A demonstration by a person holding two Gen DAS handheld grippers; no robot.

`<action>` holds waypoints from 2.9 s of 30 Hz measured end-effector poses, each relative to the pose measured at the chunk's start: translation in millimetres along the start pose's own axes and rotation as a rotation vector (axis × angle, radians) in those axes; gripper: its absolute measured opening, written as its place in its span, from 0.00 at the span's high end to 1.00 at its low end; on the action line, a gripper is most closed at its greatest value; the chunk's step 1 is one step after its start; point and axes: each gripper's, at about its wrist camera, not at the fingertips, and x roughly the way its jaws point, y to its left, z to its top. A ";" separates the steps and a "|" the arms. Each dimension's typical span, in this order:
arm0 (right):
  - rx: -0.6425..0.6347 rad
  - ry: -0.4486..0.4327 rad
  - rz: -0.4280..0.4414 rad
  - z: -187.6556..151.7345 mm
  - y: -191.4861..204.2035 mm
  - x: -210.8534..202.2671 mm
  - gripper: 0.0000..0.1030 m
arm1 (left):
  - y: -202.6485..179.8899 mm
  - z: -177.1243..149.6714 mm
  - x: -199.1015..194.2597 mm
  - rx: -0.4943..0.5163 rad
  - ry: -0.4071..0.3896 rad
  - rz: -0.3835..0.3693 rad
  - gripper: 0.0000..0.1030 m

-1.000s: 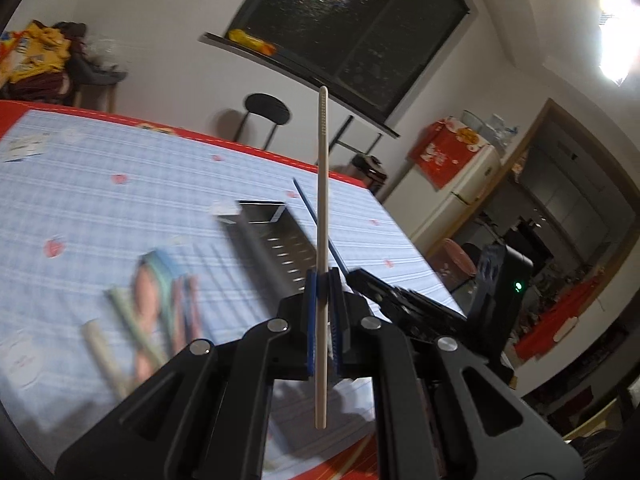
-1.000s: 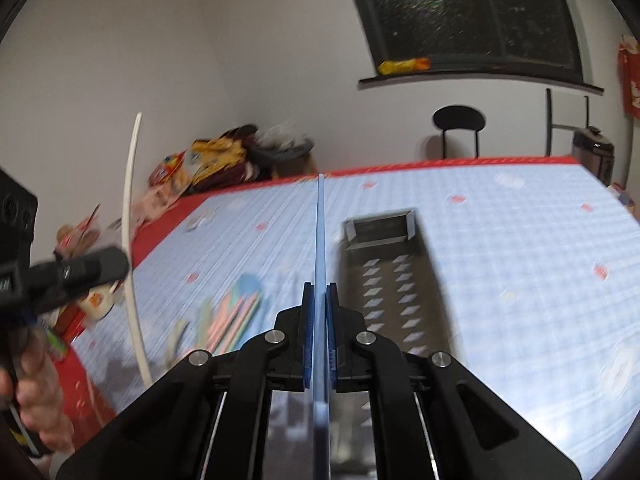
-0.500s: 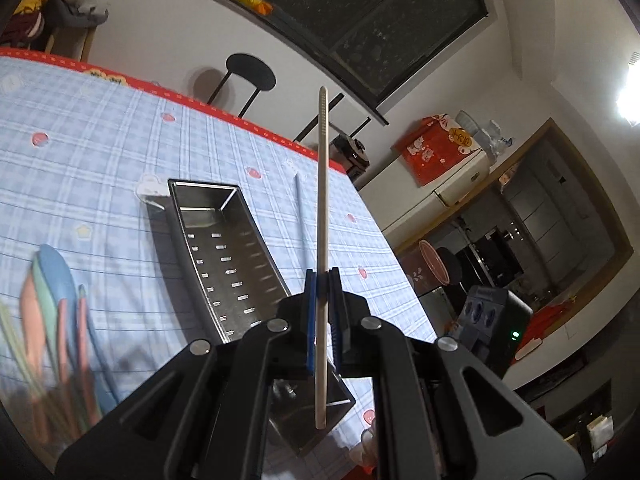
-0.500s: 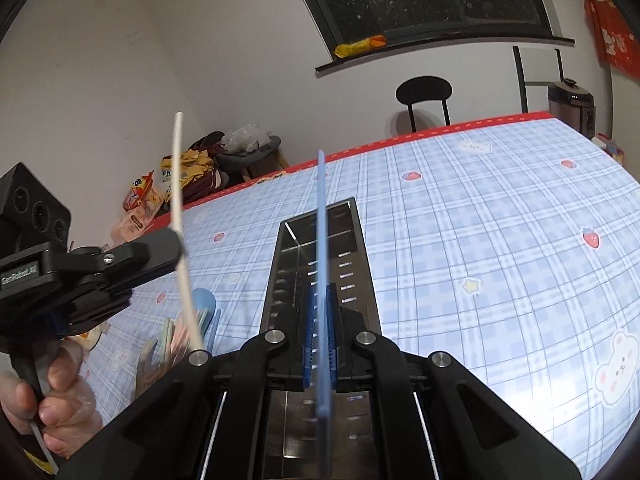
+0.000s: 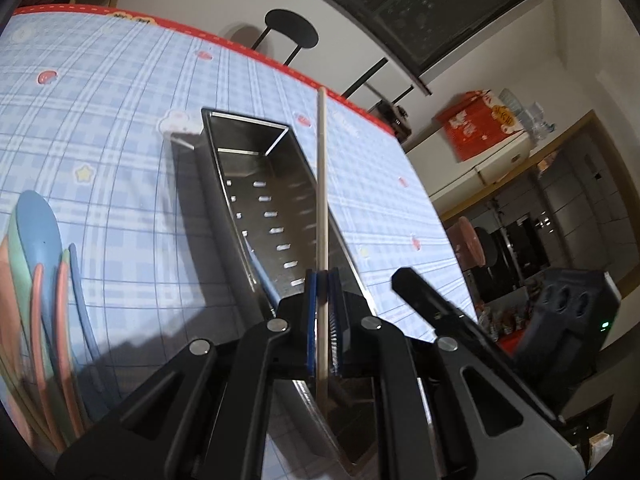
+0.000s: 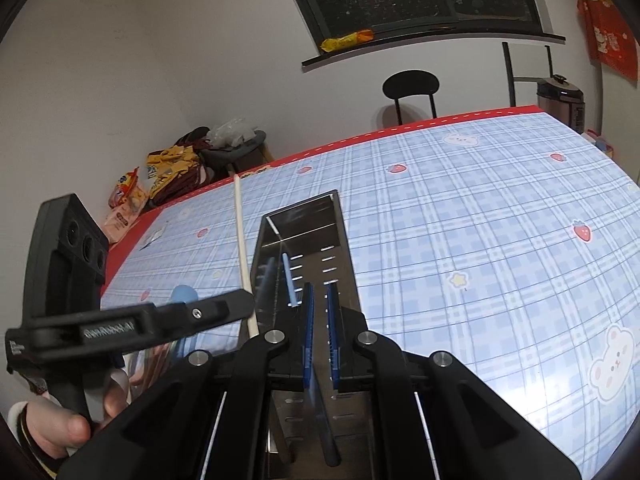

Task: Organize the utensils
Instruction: 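Lower both chopsticks into the caddy and open both tools, then close the right tool on a green chopstick while the left tool moves to a pink chopstick, then close the left tool on the pink chopstick while the right tool holds the green chopstick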

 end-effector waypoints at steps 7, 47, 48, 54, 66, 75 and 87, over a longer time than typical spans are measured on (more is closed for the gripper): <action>0.006 -0.031 -0.024 1.9 -3.2 -6.0 0.49 | -3.6 2.5 -16.8 0.054 -0.053 0.068 0.53; -0.296 -0.098 -0.038 -59.1 141.0 -36.1 0.06 | 78.2 -101.4 -230.2 0.253 -0.402 0.576 0.05; -0.311 -0.078 -0.031 -61.2 145.2 -34.5 0.06 | 81.2 -103.3 -232.8 0.256 -0.400 0.564 0.05; -0.330 -0.019 -0.040 -74.6 157.7 -24.1 0.10 | 90.8 -106.2 -227.9 0.251 -0.342 0.578 0.05; -0.332 0.231 0.083 -112.3 175.9 10.2 0.83 | 96.1 -114.9 -209.2 0.211 -0.261 0.499 0.09; -0.309 0.288 0.095 -118.3 178.2 27.9 0.85 | 98.2 -111.3 -191.2 0.195 -0.175 0.425 0.50; -0.241 0.290 0.131 -116.3 164.2 34.3 0.88 | 71.6 -98.8 -136.4 0.311 0.000 0.349 0.78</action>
